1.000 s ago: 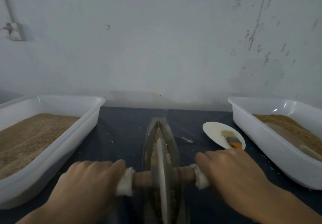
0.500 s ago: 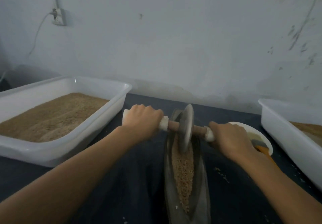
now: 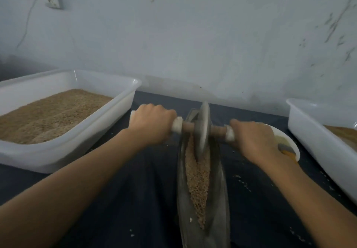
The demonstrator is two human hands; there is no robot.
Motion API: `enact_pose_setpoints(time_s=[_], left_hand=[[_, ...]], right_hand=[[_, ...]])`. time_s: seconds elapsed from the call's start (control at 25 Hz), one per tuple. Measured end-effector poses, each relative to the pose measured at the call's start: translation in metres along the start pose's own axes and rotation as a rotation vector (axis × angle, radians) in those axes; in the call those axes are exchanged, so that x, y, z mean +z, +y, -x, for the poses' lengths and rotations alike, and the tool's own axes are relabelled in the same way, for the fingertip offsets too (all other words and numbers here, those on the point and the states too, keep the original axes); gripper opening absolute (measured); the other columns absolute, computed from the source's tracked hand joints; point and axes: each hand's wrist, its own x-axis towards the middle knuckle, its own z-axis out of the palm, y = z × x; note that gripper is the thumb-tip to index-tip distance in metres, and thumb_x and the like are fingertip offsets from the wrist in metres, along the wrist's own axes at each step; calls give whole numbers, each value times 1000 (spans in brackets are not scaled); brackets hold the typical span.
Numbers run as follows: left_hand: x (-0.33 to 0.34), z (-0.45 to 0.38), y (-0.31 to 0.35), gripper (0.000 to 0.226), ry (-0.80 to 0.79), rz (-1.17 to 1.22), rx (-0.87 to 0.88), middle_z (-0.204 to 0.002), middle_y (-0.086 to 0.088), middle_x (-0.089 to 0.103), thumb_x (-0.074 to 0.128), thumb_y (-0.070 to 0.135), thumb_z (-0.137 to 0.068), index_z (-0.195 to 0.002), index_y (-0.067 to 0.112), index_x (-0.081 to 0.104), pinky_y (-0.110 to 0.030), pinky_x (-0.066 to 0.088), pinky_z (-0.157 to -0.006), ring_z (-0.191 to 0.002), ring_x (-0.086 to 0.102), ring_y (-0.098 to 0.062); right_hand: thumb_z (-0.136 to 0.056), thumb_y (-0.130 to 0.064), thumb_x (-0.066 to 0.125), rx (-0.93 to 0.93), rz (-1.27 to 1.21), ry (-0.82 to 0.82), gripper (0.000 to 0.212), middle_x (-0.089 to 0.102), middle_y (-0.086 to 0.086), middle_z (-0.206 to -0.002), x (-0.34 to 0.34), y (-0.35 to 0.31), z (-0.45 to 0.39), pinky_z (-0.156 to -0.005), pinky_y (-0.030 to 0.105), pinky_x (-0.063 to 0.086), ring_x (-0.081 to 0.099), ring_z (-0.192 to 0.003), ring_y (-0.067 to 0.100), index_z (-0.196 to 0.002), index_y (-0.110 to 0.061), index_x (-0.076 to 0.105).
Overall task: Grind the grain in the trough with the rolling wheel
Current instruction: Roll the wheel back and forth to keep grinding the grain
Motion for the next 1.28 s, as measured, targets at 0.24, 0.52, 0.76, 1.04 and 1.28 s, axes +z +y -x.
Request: enact_pose_setpoints(time_s=[0.24,0.52,0.76,1.04,1.28], left_hand=[[-6,21,2,28,-2,41,-2,-67,9,46,63,42,-80,-78,30,38,-29,27,-54,-55,36,-14],[-48,101,1,49,130,48,206,-47,11,30,72,39,-54,-66,34,25,-19,7,-45,-38,23,-10],[6,-8,6,25,54,-14,-33,-78,-1,61,57,39,-81,-77,27,36,-31,32,-56,-68,58,-27],[1,46,2,27,-1,113,30,-66,6,53,62,43,-81,-75,28,40,-30,36,-51,-56,52,-18],[-48,108,-5,51,194,41,227,-48,8,37,77,27,-55,-70,26,28,-22,24,-44,-35,30,-19]], right_hand=[[-73,-38,73,-77,-15,31,41,56,-2,-66,-10,-3,24,-48,28,27,53,-56,26,-78,-28,34],[-47,-44,80,-137,-35,-26,54,45,-11,-54,-46,-5,103,-39,24,31,43,-44,9,-72,-41,31],[-83,-36,62,23,45,-8,21,66,5,-87,0,-8,-13,-58,34,32,61,-78,32,-94,-24,47],[-74,-32,71,-187,115,98,31,63,-1,-74,-19,-14,31,-47,28,27,52,-56,24,-82,-24,42],[-51,-41,64,-254,-164,94,33,27,-17,-50,-47,4,104,-49,17,12,38,-38,15,-69,-31,37]])
